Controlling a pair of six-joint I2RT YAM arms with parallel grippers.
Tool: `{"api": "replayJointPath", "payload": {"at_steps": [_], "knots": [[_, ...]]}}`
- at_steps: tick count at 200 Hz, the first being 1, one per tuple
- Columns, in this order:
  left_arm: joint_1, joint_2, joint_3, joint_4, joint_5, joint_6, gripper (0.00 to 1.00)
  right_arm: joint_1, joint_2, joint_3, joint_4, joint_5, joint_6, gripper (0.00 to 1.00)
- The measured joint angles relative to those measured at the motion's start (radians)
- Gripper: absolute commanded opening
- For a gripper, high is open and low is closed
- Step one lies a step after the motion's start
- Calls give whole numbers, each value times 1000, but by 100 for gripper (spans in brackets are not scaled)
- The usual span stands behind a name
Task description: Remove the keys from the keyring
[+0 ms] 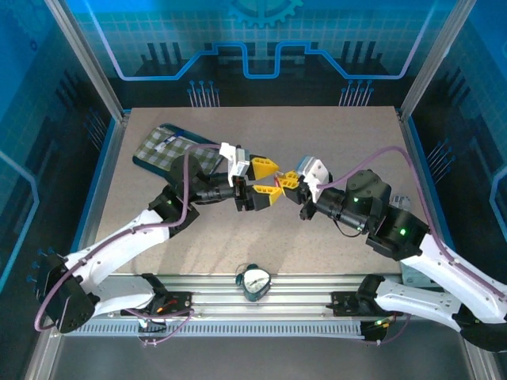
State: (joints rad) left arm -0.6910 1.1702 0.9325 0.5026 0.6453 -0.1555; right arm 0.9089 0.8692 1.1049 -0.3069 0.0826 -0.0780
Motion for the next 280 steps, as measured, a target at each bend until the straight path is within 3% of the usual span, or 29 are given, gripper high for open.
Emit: {"api": "replayJointPath", "payload": {"at_steps": [64,157,174,226,280], "knots": [[-1,32,2,97,91,-13,63,-2,-13,8,-13,-65,47,0],[-13,47,27,123,154,-28,14,-10,-35,8,-19,-90,76,0],[-13,48,32,123,157,-29,0,-11,-40,8,-16,-95,79,0],[-13,44,35,95,149,-2,0,-13,-45,8,-24,-87,77,0],[-27,14,-2,74,67,61,0,-12,-75,-58,37,-41,12,0]]}}
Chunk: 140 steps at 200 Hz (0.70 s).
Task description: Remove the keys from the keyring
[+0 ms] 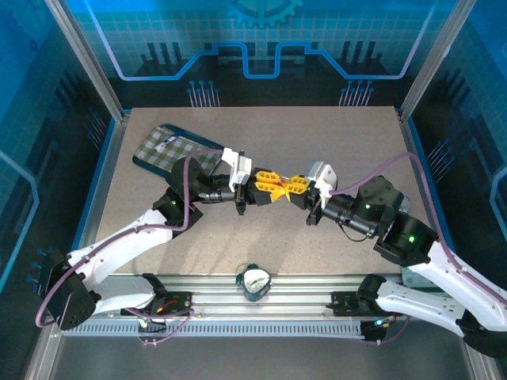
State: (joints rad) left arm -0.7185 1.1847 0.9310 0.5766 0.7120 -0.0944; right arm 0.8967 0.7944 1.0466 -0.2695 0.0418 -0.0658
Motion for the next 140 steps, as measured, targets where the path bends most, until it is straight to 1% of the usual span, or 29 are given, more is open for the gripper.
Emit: {"api": "replayJointPath", "payload": {"at_steps": [27,48,67,95,121,140], "knots": [[0,-1,-3,-4,-20,18,0,0,0,-8,13,19,-24,0],[0,-6,-3,-11,-40,30,0,-2,6,-6,16,22,-14,0],[-5,-21,-3,-38,-73,61,0,-10,43,46,-34,19,14,0],[-23,-70,-3,-135,-172,164,0,-27,102,133,-133,-4,61,0],[-51,-106,-3,-243,-267,280,0,-56,113,163,-228,-56,107,0],[-54,-122,-3,-304,-309,345,0,-77,131,184,-296,-91,129,0]]}}
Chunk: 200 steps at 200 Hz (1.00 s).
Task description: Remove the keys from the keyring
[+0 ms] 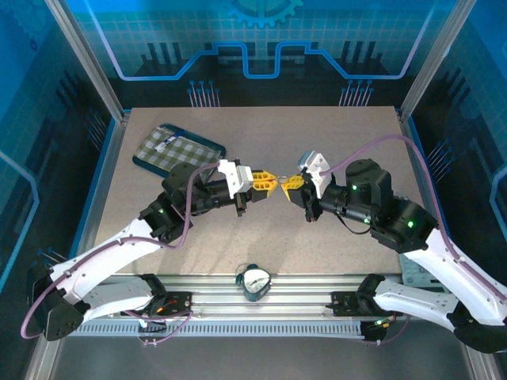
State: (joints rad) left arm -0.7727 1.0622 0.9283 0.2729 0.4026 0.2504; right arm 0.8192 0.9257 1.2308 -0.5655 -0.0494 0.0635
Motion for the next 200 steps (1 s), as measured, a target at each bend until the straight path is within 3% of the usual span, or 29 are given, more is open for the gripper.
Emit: {"api": "replayJointPath", "payload": {"at_steps": [62,200], "knots": [[-9,-17,0,-72,-22,69,0,-32,2,-5,-40,-62,26,0],[-5,-18,-84,175,-5,-117,0,-52,2,-62,90,-126,77,0]]}}
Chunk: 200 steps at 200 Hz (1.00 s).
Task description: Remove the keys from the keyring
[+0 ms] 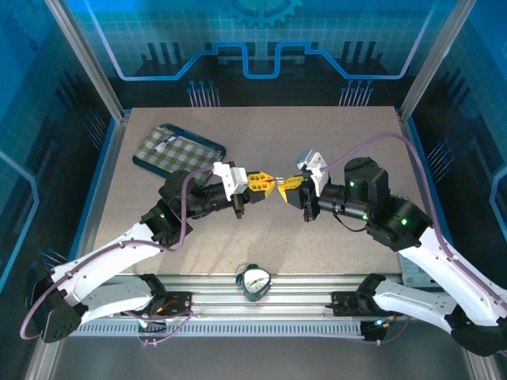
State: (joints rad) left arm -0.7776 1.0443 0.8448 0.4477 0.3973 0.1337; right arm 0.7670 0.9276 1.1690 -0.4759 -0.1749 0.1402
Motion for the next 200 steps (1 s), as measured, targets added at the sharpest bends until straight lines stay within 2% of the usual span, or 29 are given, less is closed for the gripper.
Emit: {"api": "replayJointPath", "payload": {"at_steps": [27,91,200], "knots": [[8,0,-11,37,21,-50,0,-9,-20,-45,72,-28,25,0],[28,19,-18,121,85,-189,0,2,-95,-169,249,-8,-8,0],[32,80,-18,296,163,-340,0,159,-184,-306,466,257,-194,0]]}}
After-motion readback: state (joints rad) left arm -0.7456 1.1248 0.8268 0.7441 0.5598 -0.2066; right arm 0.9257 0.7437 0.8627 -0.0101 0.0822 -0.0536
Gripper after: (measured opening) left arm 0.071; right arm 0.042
